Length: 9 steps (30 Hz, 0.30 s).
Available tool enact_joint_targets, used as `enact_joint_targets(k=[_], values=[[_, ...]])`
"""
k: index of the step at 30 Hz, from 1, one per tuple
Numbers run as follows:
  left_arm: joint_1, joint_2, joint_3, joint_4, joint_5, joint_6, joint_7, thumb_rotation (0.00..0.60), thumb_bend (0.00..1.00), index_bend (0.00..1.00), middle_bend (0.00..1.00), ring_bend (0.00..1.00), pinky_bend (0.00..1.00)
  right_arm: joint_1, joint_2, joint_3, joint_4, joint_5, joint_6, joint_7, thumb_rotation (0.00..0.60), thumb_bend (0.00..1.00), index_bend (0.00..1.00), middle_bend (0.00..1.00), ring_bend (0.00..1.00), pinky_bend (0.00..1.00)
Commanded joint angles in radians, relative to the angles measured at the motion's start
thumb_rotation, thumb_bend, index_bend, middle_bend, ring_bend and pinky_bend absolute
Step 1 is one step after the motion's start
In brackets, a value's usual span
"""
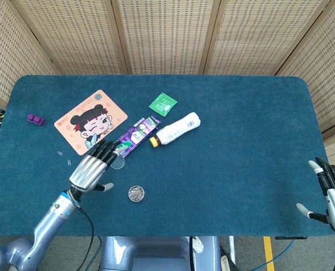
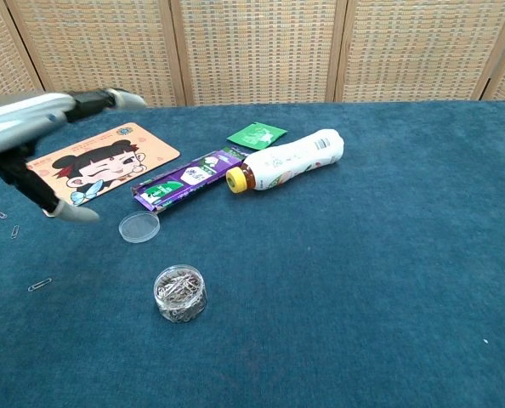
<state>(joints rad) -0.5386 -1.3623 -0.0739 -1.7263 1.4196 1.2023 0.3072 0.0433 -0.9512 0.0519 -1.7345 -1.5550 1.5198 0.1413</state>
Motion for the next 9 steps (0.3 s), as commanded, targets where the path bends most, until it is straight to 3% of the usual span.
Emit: enact_joint_targets(k=[1, 5, 9], values=[[0.224, 0.128, -0.012, -0.068, -0.094, 0.304, -0.007, 0.600, 0.00, 0.00, 0.00, 0.00, 0.00, -0.001, 0.000, -0.002, -0.003, -0.004, 0.002, -0.004, 0.600, 0.00, 0.00, 0.00, 0.00, 0.00], [0.303, 0.206, 0.020, -0.090, -0.142, 0.345, -0.001, 0.600, 0.00, 0.00, 0.00, 0.00, 0.00, -0.001, -0.001, -0.003, -0.004, -0.009, 0.003, -0.010, 0.600, 0.00, 0.00, 0.00, 0.00, 0.00], [0.371, 0.261, 0.047, -0.094, -0.158, 0.358, -0.097, 0.600, 0.00, 0.00, 0.00, 0.00, 0.00, -0.002, -0.003, -0.004, -0.007, -0.011, 0.007, -0.019, 0.600, 0.00, 0.00, 0.00, 0.00, 0.00]])
